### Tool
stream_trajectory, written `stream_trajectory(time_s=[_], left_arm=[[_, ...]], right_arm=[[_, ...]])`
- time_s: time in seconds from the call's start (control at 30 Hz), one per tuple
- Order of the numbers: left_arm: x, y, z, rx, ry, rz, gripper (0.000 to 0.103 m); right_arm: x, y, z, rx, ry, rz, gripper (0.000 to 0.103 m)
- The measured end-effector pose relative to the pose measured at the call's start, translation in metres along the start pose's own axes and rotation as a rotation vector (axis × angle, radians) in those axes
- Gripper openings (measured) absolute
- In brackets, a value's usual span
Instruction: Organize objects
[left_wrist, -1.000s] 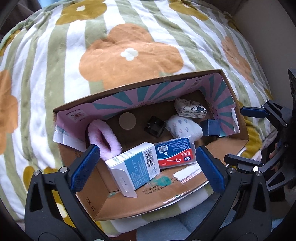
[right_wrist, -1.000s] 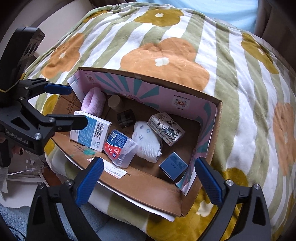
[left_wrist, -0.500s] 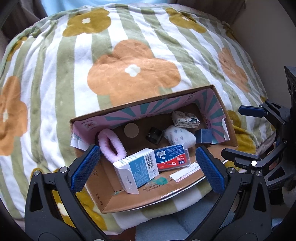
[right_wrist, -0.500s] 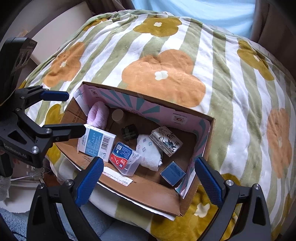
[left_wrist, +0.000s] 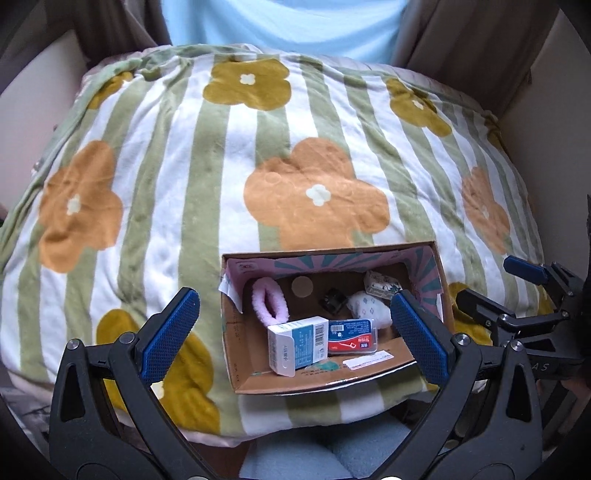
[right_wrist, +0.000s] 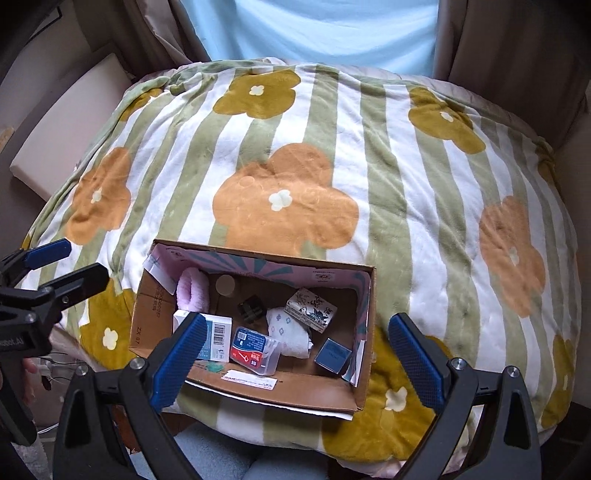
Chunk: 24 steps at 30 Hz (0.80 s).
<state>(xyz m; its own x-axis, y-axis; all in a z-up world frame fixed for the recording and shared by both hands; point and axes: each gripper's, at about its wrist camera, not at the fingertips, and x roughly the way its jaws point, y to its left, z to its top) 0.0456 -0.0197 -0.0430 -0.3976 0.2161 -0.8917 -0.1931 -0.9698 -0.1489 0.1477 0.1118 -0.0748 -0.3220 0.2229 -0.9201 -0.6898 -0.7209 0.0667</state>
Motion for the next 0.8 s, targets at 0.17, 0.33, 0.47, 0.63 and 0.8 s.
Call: stream_trajectory(time_s=[0.17, 0.33, 0.47, 0.63, 0.8], left_arm=[[-0.009, 0.002, -0.001, 0.006, -0.024, 0.015, 0.103], [-0.007, 0.002, 0.000, 0.006, -0.030, 0.013, 0.103], [-0.005, 0.001, 0.003, 0.006, -0.039, 0.008, 0.103], [-0.003, -0.001, 0.005, 0.007, -0.041, 0.007, 0.103], [-0.002, -0.001, 0.007, 0.007, -0.042, 0.003, 0.103]], right_arm=[[-0.004, 0.002, 0.001, 0.051, -0.024, -0.013, 0.098], [-0.005, 0.003, 0.005, 0.067, -0.034, -0.033, 0.098], [-0.008, 0.002, 0.009, 0.078, -0.050, -0.051, 0.098], [-0.009, 0.000, 0.013, 0.088, -0.053, -0.065, 0.098], [-0.010, -0.003, 0.015, 0.098, -0.056, -0.070, 0.098]])
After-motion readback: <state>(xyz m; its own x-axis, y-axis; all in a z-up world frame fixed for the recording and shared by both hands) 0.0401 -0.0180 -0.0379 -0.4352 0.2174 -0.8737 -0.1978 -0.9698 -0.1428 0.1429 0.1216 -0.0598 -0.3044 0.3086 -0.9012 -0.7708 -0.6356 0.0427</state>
